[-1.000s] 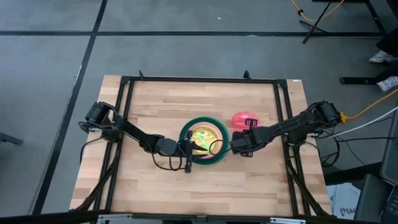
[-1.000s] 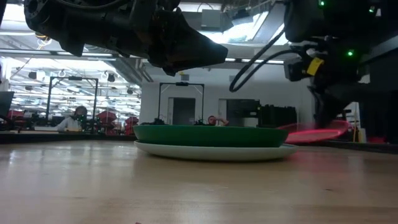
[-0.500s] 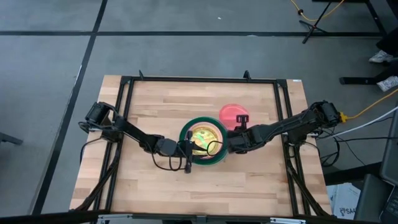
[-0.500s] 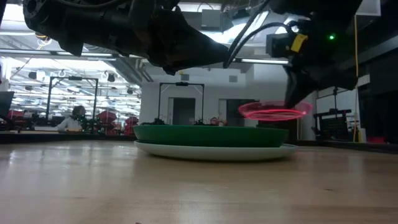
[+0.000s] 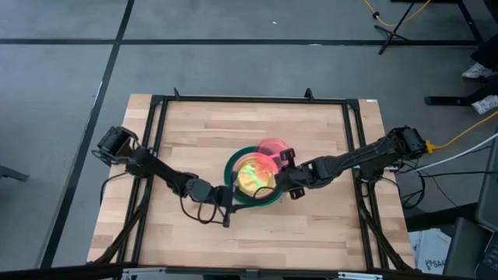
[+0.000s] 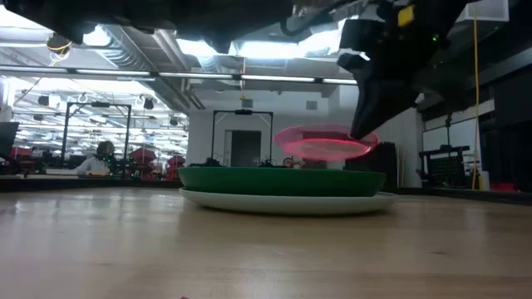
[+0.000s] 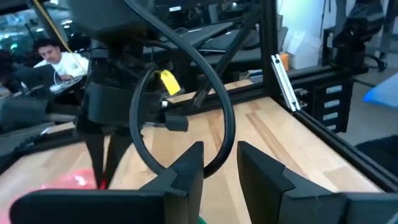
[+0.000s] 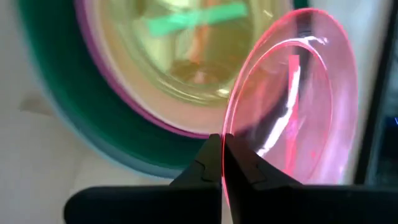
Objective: Stack plastic plates
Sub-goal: Stack the red plate on top of the light green plate
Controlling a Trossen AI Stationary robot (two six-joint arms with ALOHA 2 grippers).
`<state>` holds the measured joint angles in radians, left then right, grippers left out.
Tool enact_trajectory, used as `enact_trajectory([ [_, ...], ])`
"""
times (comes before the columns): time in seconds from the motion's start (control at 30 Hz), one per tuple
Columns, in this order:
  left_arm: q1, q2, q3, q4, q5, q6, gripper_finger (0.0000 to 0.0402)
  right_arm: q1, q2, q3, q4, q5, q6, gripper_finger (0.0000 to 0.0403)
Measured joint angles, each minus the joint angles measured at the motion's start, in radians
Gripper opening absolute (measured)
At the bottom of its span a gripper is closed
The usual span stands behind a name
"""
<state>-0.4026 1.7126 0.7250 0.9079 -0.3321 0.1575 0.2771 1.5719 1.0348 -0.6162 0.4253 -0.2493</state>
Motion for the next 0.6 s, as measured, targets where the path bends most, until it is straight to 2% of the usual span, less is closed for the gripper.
enact_trajectory([
  [0.13, -0.007, 0.000, -0.001, 0.000, 0.001, 0.013, 0.0090, 0.000, 0.020, 0.000, 0.070, -0.118, -0.094, 0.0001],
  [0.3, -0.007, 0.000, -0.002, -0.002, 0.003, 0.012, 0.0090, 0.000, 0.056, 0.000, 0.173, -0.211, -0.211, 0.0001],
  [0.6, -0.007, 0.001, -0.003, -0.007, 0.005, 0.012, 0.0090, -0.003, 0.116, 0.000, 0.290, -0.237, -0.309, 0.0001],
])
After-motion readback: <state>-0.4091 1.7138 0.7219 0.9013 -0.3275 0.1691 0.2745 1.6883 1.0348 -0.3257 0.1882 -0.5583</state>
